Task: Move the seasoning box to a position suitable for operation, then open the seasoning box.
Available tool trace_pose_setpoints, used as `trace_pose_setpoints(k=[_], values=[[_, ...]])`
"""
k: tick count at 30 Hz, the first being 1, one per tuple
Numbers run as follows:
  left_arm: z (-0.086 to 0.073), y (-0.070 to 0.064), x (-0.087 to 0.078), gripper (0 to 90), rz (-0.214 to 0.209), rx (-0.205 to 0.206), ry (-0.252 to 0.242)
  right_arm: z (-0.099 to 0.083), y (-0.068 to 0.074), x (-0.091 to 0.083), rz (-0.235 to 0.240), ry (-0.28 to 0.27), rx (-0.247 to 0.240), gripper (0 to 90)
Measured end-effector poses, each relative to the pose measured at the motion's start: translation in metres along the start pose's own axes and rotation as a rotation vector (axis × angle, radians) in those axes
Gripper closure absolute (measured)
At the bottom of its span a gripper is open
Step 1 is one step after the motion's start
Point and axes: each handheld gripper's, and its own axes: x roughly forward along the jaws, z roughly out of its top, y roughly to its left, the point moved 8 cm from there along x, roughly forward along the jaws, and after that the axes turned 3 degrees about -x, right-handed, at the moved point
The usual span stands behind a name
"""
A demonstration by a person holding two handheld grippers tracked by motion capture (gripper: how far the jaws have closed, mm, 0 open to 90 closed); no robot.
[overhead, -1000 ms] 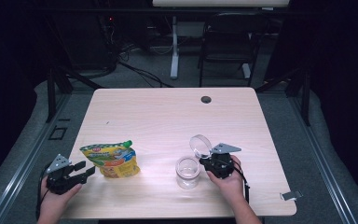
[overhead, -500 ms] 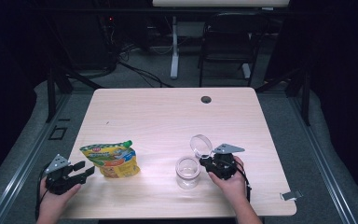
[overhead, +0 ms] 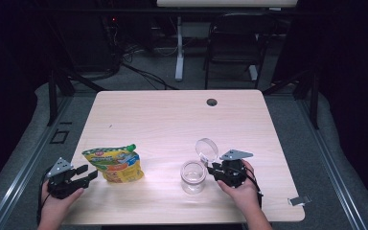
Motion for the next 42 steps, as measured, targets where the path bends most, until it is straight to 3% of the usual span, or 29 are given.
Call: trace_pose_setpoints(k=[6, 16, 24, 42], values=[[0.000, 0.005, -0.002, 48.0, 0.009, -0.017, -0.009, 0.000, -0.001, -0.014, -0.005, 0.020, -0.033, 67.1], [0.002, 0.010, 0.000, 47.9, 0.002, -0.035, -0.020, -0.003, -0.009, -0.027, -0.003, 0.034, -0.018, 66.5], [0.005, 0.008, 0.002, 47.9, -0.003, -0.029, -0.021, -0.006, -0.012, -0.029, -0.005, 0.028, -0.005, 65.3], [0.009, 0.002, 0.002, 47.7, -0.011, -0.004, -0.034, -0.002, -0.019, -0.053, -0.029, 0.005, 0.026, 63.2]])
